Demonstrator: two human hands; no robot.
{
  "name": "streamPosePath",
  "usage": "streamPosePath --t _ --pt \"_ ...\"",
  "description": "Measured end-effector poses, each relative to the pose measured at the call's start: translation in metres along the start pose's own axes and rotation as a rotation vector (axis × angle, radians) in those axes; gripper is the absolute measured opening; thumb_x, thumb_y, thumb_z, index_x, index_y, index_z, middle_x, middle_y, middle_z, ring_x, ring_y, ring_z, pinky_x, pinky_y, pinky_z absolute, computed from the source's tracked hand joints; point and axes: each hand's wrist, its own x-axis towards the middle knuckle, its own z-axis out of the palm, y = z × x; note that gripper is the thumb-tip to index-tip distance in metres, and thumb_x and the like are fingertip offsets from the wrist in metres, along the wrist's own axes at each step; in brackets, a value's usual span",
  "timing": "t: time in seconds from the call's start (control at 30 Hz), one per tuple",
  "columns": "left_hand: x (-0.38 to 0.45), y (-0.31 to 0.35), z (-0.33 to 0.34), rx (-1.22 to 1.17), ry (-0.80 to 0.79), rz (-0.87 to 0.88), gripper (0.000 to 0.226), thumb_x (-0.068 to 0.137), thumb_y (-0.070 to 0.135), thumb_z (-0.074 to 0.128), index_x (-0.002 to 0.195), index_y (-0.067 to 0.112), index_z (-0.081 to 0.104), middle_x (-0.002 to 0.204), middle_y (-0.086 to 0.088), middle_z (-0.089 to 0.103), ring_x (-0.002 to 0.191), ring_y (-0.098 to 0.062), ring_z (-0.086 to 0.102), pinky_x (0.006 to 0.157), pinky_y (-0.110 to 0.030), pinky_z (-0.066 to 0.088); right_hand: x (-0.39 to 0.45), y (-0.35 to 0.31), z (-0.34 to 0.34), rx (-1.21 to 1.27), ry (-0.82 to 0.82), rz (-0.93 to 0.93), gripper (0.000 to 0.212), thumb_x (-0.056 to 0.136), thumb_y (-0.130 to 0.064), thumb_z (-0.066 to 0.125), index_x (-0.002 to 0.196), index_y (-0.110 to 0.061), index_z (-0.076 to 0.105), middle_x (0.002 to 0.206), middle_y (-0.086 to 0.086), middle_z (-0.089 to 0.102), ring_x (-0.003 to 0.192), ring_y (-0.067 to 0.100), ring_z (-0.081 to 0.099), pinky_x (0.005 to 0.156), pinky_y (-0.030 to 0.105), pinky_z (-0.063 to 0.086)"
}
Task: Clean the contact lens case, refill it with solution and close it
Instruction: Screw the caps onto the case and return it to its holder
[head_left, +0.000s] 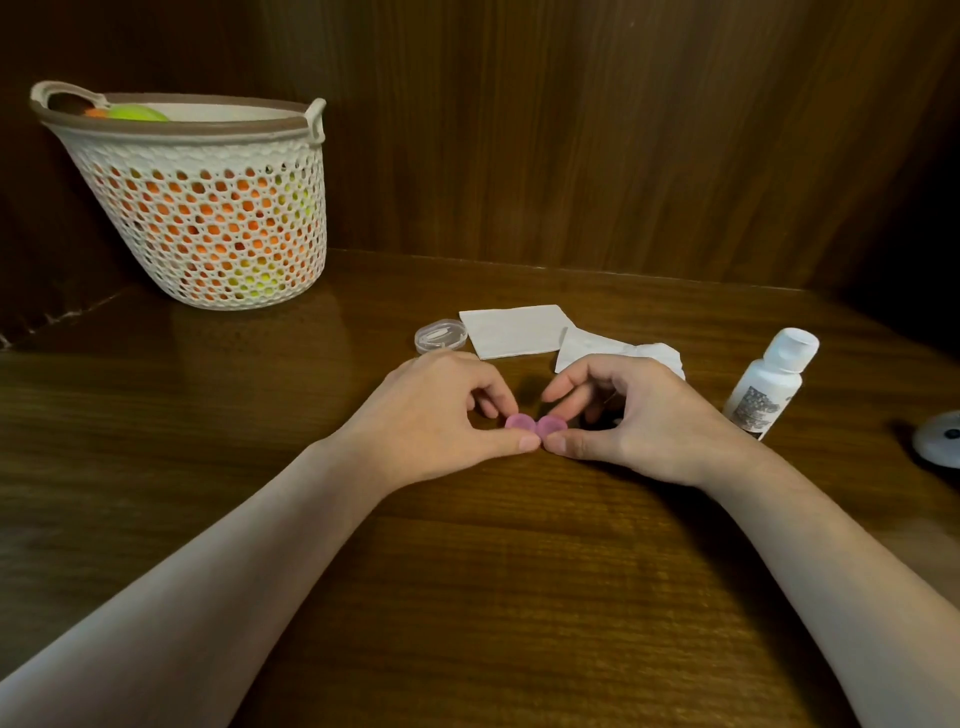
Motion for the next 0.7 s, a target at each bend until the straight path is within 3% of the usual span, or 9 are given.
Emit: streamPosePath --t 0.13,0.3,0.43,0.53,0.6,0.7 --pt "0.0006 0.0012 0.0012 -0.049 -0.014 0.016 0.018 0.087 0.052 0.081 0.101 0.042 0.077 0.100 0.022 0.071 0.098 0.005 0.064 0.085 -0.027 0.057 -0.0008 -0.0001 0.0004 0.008 -0.005 -0.007 0.038 0.081 -0.041 0.093 0.112 -0.040 0.072 0.096 -0.023 0.081 0.098 -0.008 0.071 0.084 0.025 0.046" --pt "0.0003 0.0022 -0.0009 -0.044 -0.092 0.062 0.017 0.096 0.040 0.077 0.113 0.039 0.077 0.109 0.023 0.067 0.106 0.002 0.060 0.094 -0.034 0.056 -0.0008 -0.0004 0.0003 0.011 0.007 -0.004 0.037 0.081 -0.037 0.093 0.112 -0.039 0.073 0.097 -0.024 0.081 0.097 -0.009 0.071 0.083 0.022 0.047" --pt "-0.0013 0.0011 -0.0016 0.010 -0.035 0.063 0.024 0.092 0.057 0.074 0.113 0.044 0.075 0.108 0.025 0.068 0.103 0.006 0.059 0.085 -0.028 0.053 -0.0005 -0.0008 0.0009 0.017 0.006 -0.001 0.037 0.081 -0.037 0.093 0.113 -0.039 0.072 0.096 -0.023 0.081 0.096 -0.007 0.071 0.085 0.025 0.047" --pt "-0.0008 0.0028 0.0000 0.060 0.026 0.047 0.038 0.083 0.073 0.073 0.106 0.044 0.075 0.098 0.027 0.067 0.098 0.013 0.057 0.074 -0.019 0.043 0.0001 -0.0015 0.0003 0.009 0.006 0.008 0.038 0.081 -0.038 0.093 0.112 -0.040 0.072 0.096 -0.023 0.081 0.096 -0.007 0.071 0.083 0.025 0.048" --pt "0.0011 0.0041 0.0024 0.064 0.039 0.026 0.032 0.083 0.071 0.074 0.100 0.044 0.076 0.092 0.027 0.066 0.101 0.018 0.053 0.071 -0.017 0.039 0.0004 -0.0013 0.0004 0.014 0.005 0.007 0.038 0.080 -0.039 0.093 0.112 -0.039 0.072 0.096 -0.023 0.081 0.097 -0.007 0.071 0.084 0.025 0.047" --pt "0.0029 0.0056 0.0060 0.026 0.032 0.014 0.019 0.087 0.059 0.078 0.096 0.042 0.076 0.095 0.024 0.065 0.096 0.008 0.059 0.072 -0.017 0.043 0.0005 -0.0009 0.0012 0.022 -0.001 0.003 0.038 0.080 -0.038 0.093 0.112 -0.039 0.073 0.095 -0.022 0.081 0.097 -0.008 0.072 0.089 0.024 0.045"
